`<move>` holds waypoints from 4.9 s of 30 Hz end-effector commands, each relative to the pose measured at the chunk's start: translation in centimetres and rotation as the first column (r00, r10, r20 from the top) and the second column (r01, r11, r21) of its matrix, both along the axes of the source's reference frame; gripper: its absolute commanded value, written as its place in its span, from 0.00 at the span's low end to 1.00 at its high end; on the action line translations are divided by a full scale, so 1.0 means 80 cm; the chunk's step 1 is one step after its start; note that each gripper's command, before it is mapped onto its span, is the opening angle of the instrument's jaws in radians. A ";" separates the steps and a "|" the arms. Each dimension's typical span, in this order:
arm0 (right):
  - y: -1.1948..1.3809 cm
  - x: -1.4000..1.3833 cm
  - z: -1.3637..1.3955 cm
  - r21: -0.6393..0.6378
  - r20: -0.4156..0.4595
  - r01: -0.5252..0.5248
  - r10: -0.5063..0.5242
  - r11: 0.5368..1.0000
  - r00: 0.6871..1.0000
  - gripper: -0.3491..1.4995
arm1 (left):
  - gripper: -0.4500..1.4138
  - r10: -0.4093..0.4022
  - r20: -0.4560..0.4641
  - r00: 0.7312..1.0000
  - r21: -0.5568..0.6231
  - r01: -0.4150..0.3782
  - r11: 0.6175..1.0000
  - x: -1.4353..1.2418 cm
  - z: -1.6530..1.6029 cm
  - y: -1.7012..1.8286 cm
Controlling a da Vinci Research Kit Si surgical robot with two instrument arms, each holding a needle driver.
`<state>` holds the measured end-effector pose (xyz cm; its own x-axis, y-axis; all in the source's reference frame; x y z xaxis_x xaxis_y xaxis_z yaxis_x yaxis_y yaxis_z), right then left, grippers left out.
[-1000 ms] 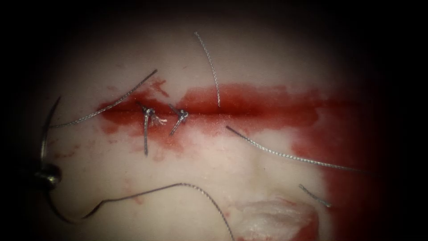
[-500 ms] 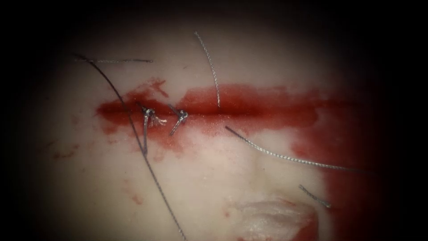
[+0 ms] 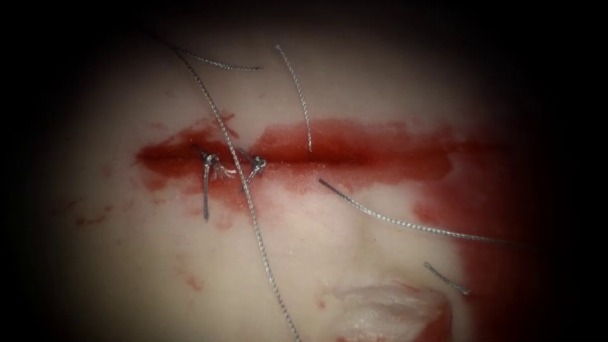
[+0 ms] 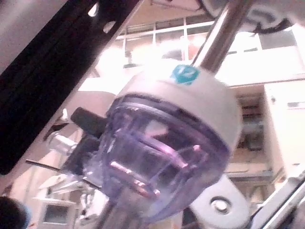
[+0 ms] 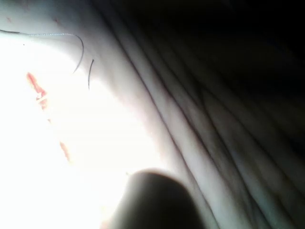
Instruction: Wound Closure
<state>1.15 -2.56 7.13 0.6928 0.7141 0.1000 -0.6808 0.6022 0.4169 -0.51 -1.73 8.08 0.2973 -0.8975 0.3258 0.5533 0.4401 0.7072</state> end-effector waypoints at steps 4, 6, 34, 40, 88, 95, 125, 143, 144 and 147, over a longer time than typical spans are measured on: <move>0.0023 0.0001 0.0001 -0.033 0.003 -0.007 0.007 0.999 1.000 0.80 | 0.67 0.112 0.132 0.985 0.003 -0.114 0.994 -0.0054 -0.0033 -0.0012; 0.0024 0.0002 0.0001 -0.042 0.006 -0.010 0.010 0.999 1.000 0.82 | 0.66 0.209 0.195 0.958 -0.048 -0.203 0.978 -0.0083 -0.0039 -0.0027; 0.0090 -0.0043 -0.0022 -0.158 -0.024 -0.209 0.208 0.965 0.978 0.77 | 0.58 0.471 -0.309 0.826 -0.733 -0.523 0.436 -0.0472 0.0102 -0.0064; 0.0090 -0.0048 -0.0023 -0.157 -0.026 -0.206 0.205 0.966 0.979 0.77 | 0.61 0.481 -0.336 0.810 -0.735 -0.545 0.404 -0.0534 0.0147 -0.0054; 0.0078 -0.0043 -0.0022 -0.165 -0.022 -0.221 0.221 0.961 0.975 0.90 | 0.27 0.433 -0.640 0.634 -0.507 -0.773 0.382 -0.0597 0.0248 -0.0125; 0.0078 -0.0043 -0.0023 -0.166 -0.021 -0.222 0.222 0.961 0.975 0.90 | 0.00 0.455 -0.621 0.638 -0.511 -0.770 0.383 -0.0599 0.0252 -0.0119; 0.0083 0.0004 -0.0028 -0.193 -0.008 -0.173 0.175 0.966 0.984 0.90 | 0.00 0.296 -0.678 0.673 -0.527 -0.726 0.441 -0.0200 0.0102 -0.0036; 0.0079 0.0050 -0.0030 -0.217 -0.042 -0.170 0.165 0.961 0.985 0.89 | 0.52 0.216 -0.762 0.610 -0.466 -0.749 0.470 -0.0033 0.0160 0.0022; 0.0078 0.0052 -0.0029 -0.220 -0.038 -0.171 0.166 0.960 0.985 0.89 | 0.61 0.209 -0.741 0.638 -0.477 -0.719 0.505 -0.0031 0.0160 0.0021; 0.0075 0.0056 -0.0028 -0.231 -0.028 -0.168 0.166 0.958 0.986 0.89 | 0.85 0.157 -0.684 0.713 -0.484 -0.604 0.634 -0.0028 0.0147 0.0017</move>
